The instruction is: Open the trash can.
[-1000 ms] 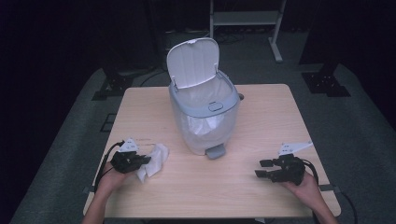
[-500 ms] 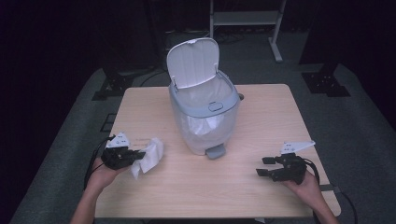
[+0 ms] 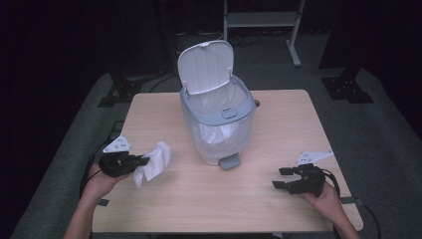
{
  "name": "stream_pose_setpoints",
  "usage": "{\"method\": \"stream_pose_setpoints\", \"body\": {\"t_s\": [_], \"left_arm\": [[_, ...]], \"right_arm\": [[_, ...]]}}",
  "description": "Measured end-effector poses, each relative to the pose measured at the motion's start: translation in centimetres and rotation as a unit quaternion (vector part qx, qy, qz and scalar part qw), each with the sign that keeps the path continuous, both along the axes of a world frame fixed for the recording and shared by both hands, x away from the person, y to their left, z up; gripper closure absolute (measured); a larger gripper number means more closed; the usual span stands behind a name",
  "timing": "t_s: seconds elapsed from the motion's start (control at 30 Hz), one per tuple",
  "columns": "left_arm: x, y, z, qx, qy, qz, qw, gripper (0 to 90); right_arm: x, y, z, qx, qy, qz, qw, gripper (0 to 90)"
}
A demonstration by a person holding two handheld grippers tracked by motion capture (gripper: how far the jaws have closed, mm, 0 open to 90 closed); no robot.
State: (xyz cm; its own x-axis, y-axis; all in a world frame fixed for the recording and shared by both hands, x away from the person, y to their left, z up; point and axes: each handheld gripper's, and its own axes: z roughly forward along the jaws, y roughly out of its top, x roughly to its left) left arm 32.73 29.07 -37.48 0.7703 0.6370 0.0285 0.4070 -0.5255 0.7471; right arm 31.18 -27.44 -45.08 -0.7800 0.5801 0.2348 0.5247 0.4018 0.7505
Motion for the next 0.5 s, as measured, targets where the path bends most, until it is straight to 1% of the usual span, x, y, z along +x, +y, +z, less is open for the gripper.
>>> {"method": "stream_pose_setpoints", "body": {"t_s": [0.13, 0.17, 0.3, 0.37, 0.5], "left_arm": [[0.0, 0.1, 0.6, -0.001, -0.003, 0.000, 1.0000, 85.3], [0.0, 0.2, 0.7, -0.002, -0.002, -0.001, 1.0000, 85.3], [-0.1, 0.2, 1.5, -0.008, -0.006, -0.002, 1.0000, 85.3], [-0.2, 0.2, 1.9, -0.005, -0.010, -0.003, 0.9999, 85.3], [-0.4, 0.1, 2.9, -0.006, -0.015, -0.008, 0.9998, 85.3]], "right_arm": [[0.1, -0.1, 0.2, 0.002, -0.003, 0.000, 1.0000, 33.9], [0.1, -0.1, 0.3, 0.002, -0.006, 0.000, 1.0000, 33.9], [0.0, -0.2, 0.4, 0.003, -0.006, -0.001, 1.0000, 33.8], [0.0, -0.3, 0.5, 0.002, -0.009, -0.004, 1.0000, 33.8], [0.0, -0.3, 0.7, 0.001, -0.012, -0.005, 0.9999, 33.8]]}}
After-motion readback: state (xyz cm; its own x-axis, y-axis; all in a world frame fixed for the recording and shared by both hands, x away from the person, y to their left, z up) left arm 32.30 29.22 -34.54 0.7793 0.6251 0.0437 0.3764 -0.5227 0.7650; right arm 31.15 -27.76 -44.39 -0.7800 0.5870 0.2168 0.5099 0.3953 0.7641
